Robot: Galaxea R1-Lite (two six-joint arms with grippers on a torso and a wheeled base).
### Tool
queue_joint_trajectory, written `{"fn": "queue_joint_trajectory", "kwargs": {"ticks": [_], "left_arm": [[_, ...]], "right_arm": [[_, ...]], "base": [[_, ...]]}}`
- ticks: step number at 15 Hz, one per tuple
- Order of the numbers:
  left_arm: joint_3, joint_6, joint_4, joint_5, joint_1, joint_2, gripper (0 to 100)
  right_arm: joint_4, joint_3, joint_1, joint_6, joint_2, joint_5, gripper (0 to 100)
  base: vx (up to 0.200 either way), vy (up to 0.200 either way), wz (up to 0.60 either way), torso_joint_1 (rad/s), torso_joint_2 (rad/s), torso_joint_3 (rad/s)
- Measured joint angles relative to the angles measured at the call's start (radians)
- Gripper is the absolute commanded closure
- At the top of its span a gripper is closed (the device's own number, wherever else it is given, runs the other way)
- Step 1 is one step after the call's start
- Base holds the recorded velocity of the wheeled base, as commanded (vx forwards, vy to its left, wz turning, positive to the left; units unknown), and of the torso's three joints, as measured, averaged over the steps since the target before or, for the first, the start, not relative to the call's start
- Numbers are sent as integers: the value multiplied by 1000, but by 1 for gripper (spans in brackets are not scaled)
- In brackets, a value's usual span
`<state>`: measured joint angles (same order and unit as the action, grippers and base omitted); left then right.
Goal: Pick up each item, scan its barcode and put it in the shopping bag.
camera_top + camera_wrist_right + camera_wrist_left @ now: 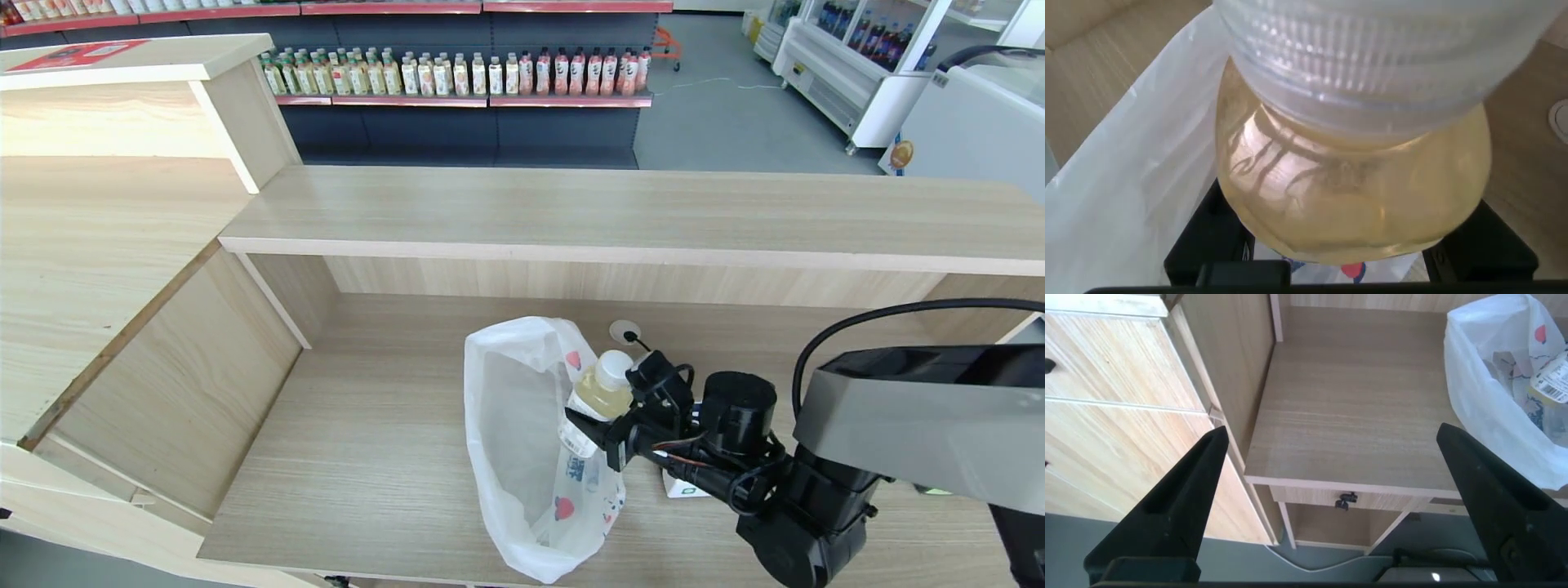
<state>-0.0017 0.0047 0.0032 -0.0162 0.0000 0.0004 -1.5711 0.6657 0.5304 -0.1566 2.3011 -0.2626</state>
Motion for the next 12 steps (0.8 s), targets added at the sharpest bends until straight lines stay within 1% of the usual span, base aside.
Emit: {"fn": "queue_joint_trajectory", "kwargs": {"ticks": [3, 8, 9, 12], "left_arm": [[0, 0, 0, 0, 0, 0, 0], [0, 0, 0, 0, 0, 0, 0], [0, 0, 0, 0, 0, 0, 0], [0, 0, 0, 0, 0, 0, 0]], "right_arm": [[0, 99, 27, -9, 61, -1, 100], [1, 139, 39, -45, 132, -3, 100], [2, 138, 39, -47, 139, -4, 0], [-2, 127, 40, -13, 133, -5, 0]], "base": [[0, 0, 0, 0, 0, 0], [0, 0, 0, 0, 0, 0], [0, 0, 0, 0, 0, 0], [0, 0, 0, 0, 0, 0]]}}
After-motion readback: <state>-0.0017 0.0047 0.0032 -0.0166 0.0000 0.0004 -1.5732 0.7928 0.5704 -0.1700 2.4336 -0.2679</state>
